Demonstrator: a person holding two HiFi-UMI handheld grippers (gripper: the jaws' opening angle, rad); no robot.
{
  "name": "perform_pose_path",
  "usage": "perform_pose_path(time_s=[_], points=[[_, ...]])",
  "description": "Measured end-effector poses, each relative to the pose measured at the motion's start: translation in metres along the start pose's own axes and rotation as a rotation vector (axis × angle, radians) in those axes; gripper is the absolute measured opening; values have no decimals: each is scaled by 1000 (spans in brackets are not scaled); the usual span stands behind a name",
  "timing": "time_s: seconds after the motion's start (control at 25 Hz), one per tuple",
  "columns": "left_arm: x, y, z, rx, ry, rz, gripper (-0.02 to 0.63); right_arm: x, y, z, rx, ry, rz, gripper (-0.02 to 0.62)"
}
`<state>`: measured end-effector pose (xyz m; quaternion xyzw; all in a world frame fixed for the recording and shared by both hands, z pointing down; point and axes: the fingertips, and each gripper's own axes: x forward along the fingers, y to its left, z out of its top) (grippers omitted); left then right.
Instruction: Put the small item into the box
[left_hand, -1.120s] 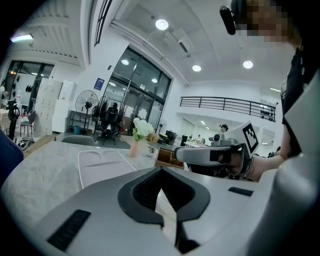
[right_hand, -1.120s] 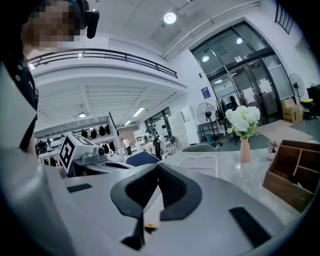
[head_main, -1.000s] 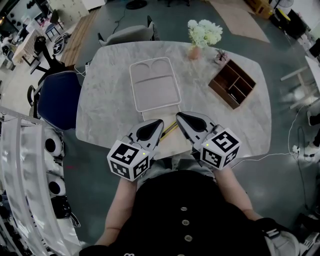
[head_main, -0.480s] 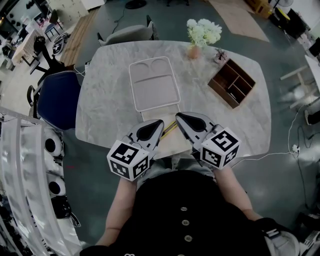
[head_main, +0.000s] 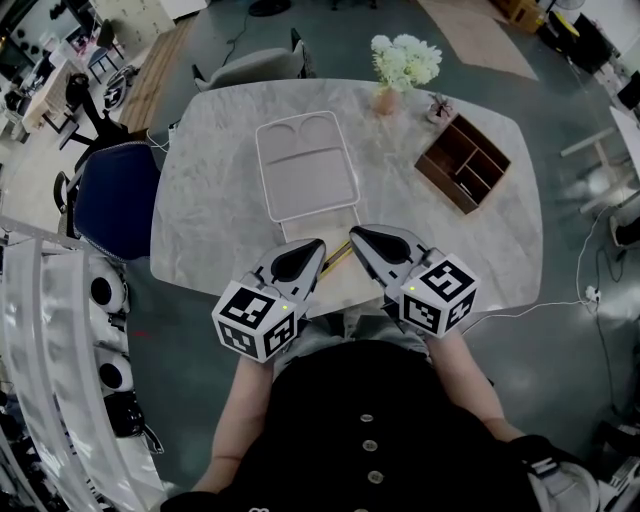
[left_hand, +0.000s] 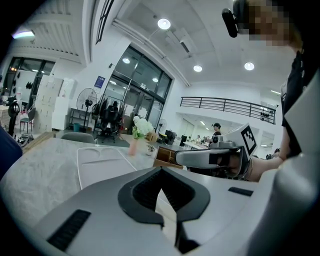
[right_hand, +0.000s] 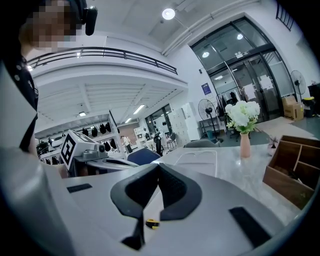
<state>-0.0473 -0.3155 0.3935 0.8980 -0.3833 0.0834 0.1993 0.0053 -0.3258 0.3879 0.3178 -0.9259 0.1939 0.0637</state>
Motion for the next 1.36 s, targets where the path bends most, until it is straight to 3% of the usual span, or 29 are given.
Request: perform_pose_path(time_s=[1.36], points=[[2,-3,-9,-27,19,-20,17,-2,-2,-11,5,38,10,2]])
